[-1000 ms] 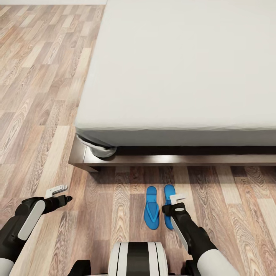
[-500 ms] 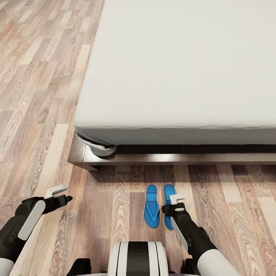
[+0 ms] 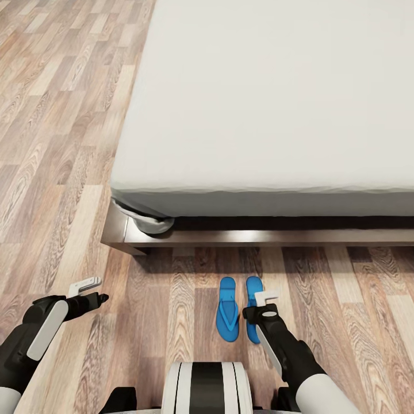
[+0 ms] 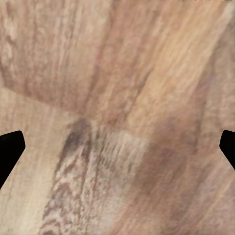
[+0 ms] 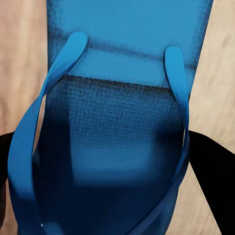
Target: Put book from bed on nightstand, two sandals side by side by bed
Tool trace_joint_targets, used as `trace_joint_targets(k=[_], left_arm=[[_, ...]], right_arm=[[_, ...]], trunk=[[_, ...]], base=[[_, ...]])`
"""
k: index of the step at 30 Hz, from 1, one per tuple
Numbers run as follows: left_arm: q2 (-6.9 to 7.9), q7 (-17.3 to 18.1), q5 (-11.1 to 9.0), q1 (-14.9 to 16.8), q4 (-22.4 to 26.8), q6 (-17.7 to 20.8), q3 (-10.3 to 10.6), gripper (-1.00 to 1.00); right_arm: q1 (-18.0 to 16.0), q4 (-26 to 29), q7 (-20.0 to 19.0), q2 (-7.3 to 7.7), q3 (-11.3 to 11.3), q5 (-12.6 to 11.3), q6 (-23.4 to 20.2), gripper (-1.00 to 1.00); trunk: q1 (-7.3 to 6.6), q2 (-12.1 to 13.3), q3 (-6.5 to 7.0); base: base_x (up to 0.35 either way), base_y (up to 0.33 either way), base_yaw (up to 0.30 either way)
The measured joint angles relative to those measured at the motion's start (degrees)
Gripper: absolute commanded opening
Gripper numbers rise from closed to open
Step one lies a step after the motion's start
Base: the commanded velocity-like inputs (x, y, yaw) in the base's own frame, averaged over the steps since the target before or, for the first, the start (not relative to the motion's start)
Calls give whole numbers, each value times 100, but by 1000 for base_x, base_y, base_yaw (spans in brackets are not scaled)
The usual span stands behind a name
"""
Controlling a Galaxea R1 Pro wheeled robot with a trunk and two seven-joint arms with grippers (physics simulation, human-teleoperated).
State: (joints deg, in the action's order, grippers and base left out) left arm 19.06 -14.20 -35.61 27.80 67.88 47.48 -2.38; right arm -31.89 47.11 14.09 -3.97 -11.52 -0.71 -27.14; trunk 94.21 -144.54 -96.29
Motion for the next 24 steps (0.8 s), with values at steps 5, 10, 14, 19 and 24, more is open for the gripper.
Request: trace_joint_targets(k=[5, 10, 14, 19, 24], left_arm=[[0, 0, 0, 2, 0, -2, -2, 100], [0, 0, 0, 1, 0, -3, -3, 100], [0, 0, 0, 3, 0, -2, -2, 100], [0, 0, 0, -2, 0, -1, 0, 100], [0, 0, 0, 2, 0, -2, -5, 100]], right_arm=[[0, 1, 0, 1, 0, 1, 4, -100], [0, 3, -1, 6, 5, -6, 7, 100], [0, 2, -1, 6, 8, -6, 7, 100], [0, 2, -2, 4, 9, -8, 6, 100], [0, 2, -2, 8, 9, -7, 6, 100]], trunk=[[0, 0, 0], [0, 0, 0], [0, 0, 0], [0, 0, 0], [0, 0, 0]], base=[[0, 0, 0], [0, 0, 0], [0, 0, 0], [0, 0, 0], [0, 0, 0]])
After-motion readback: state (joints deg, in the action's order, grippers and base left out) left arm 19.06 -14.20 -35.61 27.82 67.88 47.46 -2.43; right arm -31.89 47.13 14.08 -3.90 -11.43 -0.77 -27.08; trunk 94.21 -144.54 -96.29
